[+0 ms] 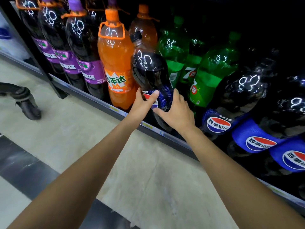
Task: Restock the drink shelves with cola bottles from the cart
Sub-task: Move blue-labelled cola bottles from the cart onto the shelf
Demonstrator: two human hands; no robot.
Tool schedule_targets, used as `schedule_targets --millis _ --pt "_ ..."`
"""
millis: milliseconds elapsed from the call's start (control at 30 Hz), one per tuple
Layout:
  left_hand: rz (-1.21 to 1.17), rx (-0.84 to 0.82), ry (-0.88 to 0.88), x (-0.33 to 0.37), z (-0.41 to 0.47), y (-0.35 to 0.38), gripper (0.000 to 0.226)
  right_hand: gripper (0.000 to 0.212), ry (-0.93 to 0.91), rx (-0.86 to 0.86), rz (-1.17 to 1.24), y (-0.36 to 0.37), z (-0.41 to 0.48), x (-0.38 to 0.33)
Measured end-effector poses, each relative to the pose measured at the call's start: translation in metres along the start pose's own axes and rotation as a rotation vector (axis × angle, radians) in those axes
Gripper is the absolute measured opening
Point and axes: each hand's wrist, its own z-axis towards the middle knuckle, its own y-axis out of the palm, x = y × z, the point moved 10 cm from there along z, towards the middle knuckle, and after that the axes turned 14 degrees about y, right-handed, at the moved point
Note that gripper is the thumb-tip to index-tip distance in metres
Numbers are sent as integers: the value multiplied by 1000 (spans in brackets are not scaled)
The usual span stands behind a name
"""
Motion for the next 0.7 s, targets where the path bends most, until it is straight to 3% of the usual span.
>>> schedule_targets --millis 233,600,700 --pt "-29 23 12 -8 3 3 56 96 14 67 114 8 3 9" --pt "228 -91 121 19 -9 39 84 99 87 -16 338 0 -15 47" --pt "308 -107 151 26 -13 52 89 86 142 52 316 -13 -28 56"
